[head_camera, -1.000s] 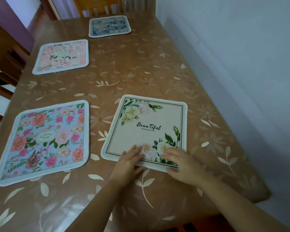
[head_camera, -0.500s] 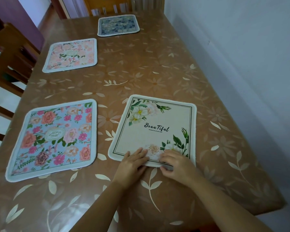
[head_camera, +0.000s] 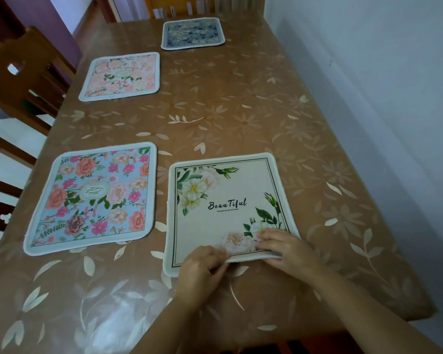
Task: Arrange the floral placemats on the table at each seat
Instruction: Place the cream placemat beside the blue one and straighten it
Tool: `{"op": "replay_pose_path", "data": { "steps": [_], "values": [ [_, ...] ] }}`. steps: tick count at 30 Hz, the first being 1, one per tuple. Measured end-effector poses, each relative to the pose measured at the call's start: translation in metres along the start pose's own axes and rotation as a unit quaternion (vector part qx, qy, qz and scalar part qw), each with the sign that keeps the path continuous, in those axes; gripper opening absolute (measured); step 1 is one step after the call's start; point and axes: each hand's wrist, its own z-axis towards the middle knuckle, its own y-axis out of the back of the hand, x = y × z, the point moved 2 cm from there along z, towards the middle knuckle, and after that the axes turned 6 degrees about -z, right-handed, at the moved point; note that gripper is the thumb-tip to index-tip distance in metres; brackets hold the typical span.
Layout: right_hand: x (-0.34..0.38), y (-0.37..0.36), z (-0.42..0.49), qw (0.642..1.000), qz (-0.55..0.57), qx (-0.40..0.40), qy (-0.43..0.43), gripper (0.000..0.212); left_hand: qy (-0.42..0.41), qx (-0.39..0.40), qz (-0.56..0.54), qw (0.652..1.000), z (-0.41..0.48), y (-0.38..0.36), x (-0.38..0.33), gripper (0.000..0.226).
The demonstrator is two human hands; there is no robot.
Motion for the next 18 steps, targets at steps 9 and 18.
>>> {"op": "replay_pose_path", "data": {
  "steps": [9,18],
  "values": [
    [-0.004,-0.007,-0.013,0.994,-0.043,0.097,-0.027,0.044,0.047,0.073,0.100,0.991,-0.015,0.004,0.008,0.040],
    [-0.011,-0.015,-0.024,0.980,-0.093,0.135,-0.110,0.062,0.120,0.099,0.173,0.973,-0.030,0.017,0.033,0.068]
  ]
}}
